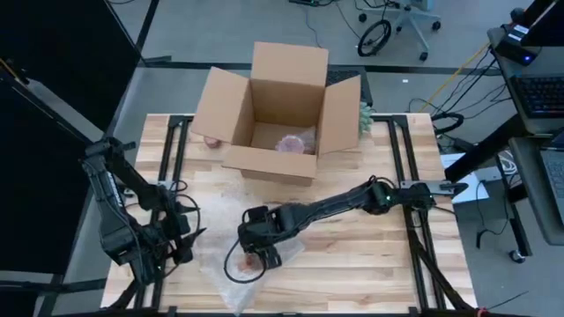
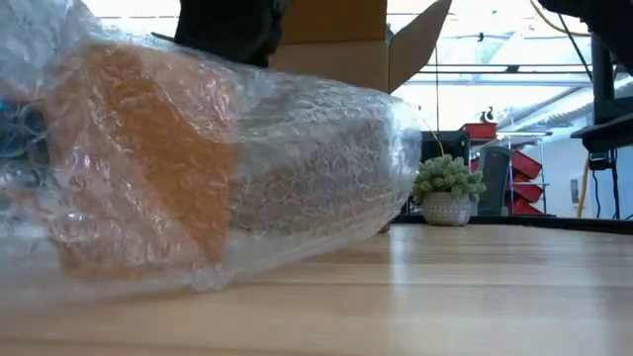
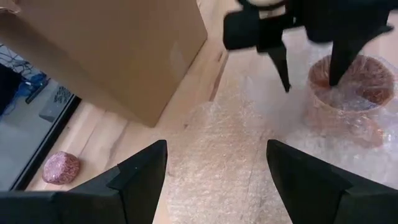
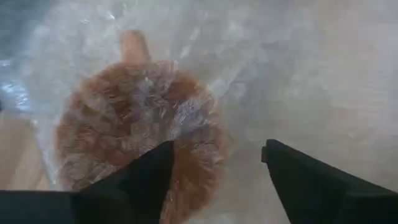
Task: Wrap mug
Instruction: Wrap the orange cup with bubble wrap
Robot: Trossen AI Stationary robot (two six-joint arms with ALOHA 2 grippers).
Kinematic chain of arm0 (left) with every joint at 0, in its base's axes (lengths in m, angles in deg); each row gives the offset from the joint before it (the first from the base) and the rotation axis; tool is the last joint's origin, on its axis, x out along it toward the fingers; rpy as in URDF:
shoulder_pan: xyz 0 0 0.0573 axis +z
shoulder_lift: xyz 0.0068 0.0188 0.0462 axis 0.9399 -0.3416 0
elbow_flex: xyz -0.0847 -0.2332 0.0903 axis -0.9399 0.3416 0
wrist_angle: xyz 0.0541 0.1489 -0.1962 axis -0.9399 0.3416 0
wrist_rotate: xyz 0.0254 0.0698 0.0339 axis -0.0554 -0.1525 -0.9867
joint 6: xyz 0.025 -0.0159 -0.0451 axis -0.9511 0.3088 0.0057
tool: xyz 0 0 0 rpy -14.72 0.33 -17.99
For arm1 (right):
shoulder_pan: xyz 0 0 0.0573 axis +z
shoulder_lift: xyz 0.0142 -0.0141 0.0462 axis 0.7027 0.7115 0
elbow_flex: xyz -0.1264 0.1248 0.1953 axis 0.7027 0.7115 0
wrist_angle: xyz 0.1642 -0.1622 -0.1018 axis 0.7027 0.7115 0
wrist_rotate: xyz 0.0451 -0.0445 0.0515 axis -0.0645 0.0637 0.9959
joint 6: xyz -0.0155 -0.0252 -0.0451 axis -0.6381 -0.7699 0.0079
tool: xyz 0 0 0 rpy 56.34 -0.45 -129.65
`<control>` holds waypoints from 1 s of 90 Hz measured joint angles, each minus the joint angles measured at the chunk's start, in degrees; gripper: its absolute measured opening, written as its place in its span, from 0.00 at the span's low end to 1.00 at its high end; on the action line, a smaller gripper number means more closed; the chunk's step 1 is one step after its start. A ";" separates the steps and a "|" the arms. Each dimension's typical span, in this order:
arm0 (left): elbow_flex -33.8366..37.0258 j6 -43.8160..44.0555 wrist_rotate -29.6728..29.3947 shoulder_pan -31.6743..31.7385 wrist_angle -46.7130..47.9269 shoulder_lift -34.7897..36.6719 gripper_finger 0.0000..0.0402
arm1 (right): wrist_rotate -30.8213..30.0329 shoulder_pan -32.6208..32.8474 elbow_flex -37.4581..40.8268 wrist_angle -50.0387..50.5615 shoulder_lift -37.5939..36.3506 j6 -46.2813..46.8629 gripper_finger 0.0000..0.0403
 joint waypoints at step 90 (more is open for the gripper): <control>0.00 -0.33 -0.65 0.00 -0.51 -0.02 0.65 | -2.33 -1.12 0.11 -3.69 4.43 6.81 0.67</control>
